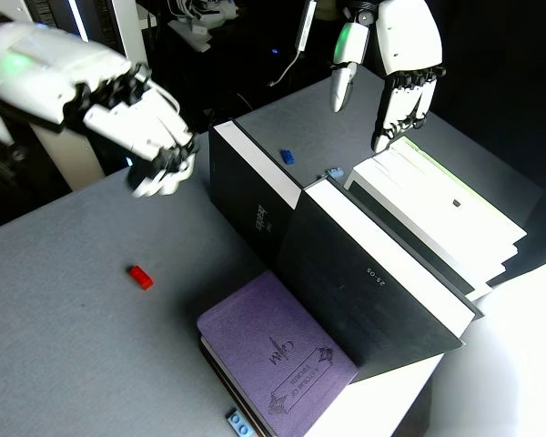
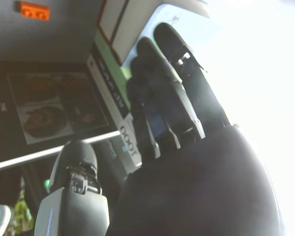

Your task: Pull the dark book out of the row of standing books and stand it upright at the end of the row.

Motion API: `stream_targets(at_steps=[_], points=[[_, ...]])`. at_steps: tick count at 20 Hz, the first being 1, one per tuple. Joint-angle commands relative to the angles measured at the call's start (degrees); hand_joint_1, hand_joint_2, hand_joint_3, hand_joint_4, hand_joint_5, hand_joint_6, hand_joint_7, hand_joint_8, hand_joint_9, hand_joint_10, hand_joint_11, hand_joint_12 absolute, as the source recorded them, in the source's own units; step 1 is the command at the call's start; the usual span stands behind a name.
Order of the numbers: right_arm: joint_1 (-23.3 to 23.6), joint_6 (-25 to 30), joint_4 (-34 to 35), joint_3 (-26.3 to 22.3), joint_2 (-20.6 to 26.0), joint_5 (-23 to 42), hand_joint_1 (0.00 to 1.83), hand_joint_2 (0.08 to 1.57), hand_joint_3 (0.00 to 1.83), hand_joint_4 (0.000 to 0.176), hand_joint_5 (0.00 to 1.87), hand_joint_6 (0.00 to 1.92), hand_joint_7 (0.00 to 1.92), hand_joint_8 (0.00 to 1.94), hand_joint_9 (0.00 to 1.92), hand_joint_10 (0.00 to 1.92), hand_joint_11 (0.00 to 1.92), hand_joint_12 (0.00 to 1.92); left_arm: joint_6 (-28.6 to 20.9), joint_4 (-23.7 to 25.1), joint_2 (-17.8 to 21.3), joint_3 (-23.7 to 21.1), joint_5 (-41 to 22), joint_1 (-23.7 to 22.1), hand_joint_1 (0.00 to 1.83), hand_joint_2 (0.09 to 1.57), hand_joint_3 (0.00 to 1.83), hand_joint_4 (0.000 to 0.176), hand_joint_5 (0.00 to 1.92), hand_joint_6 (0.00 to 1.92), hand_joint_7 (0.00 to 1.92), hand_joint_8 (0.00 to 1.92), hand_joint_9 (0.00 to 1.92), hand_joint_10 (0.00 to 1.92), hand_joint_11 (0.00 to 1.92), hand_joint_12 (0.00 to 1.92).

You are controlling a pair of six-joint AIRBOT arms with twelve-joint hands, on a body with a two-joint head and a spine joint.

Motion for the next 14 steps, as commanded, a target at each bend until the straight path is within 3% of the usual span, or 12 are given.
stream_targets(at_steps=[1, 3, 4, 6, 7, 9, 10, 14], points=[[1.14, 0.82, -2.5, 0.42, 0.45, 1.38, 0.03, 1.27, 0.0, 0.0, 0.72, 1.47, 0.76, 1.6, 0.63, 1.89, 0.46, 1.92, -0.28, 1.66, 0.55, -0.18, -4.2, -0.73, 0.37, 1.26, 0.0, 0.0, 1.04, 0.01, 1.17, 0.03, 1.11, 0.21, 0.63, 1.09], [1.46, 1.3, -2.5, 1.57, 0.27, 1.2, 0.05, 1.28, 0.01, 0.0, 0.77, 1.58, 0.89, 1.66, 0.81, 1.92, 0.63, 1.92, -0.36, 1.66, 0.54, -0.18, -4.2, -0.73, 0.36, 1.27, 0.0, 0.0, 1.09, 0.01, 1.25, 0.1, 0.96, 0.79, 0.68, 1.22], [1.34, 2.15, -2.49, 1.82, 0.24, 1.66, 0.05, 1.28, 0.01, 0.0, 0.77, 1.59, 0.9, 1.66, 0.83, 1.92, 0.65, 1.92, -0.46, 1.65, 0.55, -0.2, -4.2, -0.71, 0.37, 1.27, 0.0, 0.0, 1.09, 0.01, 1.25, 0.13, 0.91, 0.93, 0.68, 1.24], [1.31, 3.96, -2.49, 1.96, 0.1, 1.68, 0.0, 1.29, 0.01, 0.0, 0.8, 1.68, 0.95, 1.68, 0.86, 1.92, 0.69, 1.92, -0.66, 1.65, 0.55, -0.36, -4.2, -0.72, 0.27, 1.29, 0.0, 0.0, 1.11, 0.03, 1.23, 0.21, 0.91, 0.97, 0.72, 1.23], [1.57, 3.97, -2.49, 1.95, -0.08, 1.67, 0.0, 1.29, 0.01, 0.0, 0.79, 1.71, 0.94, 1.69, 0.86, 1.92, 0.68, 1.92, -0.86, 1.65, 0.55, -0.44, -4.17, -0.72, 0.22, 1.3, 0.0, 0.0, 1.15, 0.08, 1.19, 0.36, 0.91, 1.02, 0.73, 1.26], [1.74, 3.87, -2.49, 1.95, -0.51, 1.67, 0.0, 1.28, 0.0, 0.0, 0.82, 1.71, 0.94, 1.69, 0.86, 1.92, 0.66, 1.92, -0.9, 1.65, 0.56, -0.46, -4.08, -0.72, 0.22, 1.31, 0.0, 0.0, 1.02, 0.47, 1.06, 0.72, 0.89, 1.15, 0.71, 1.38], [1.73, 3.6, -2.49, 1.94, -0.66, 1.66, 0.0, 1.28, 0.0, 0.0, 0.81, 1.63, 0.94, 1.68, 0.85, 1.92, 0.65, 1.92, -0.9, 1.65, 0.56, -0.46, -3.99, -0.72, 0.23, 1.3, 0.0, 0.0, 0.96, 0.62, 1.03, 0.8, 0.89, 1.14, 0.71, 1.38], [1.73, 3.58, -2.49, 1.94, -0.88, 2.68, 0.0, 1.28, 0.0, 0.0, 0.83, 1.65, 0.94, 1.66, 0.85, 1.92, 0.64, 1.92, -0.9, 1.65, 0.57, -0.45, -3.87, -0.6, 0.24, 1.3, 0.0, 0.0, 0.91, 0.71, 1.02, 0.86, 0.89, 1.17, 0.71, 1.43]])
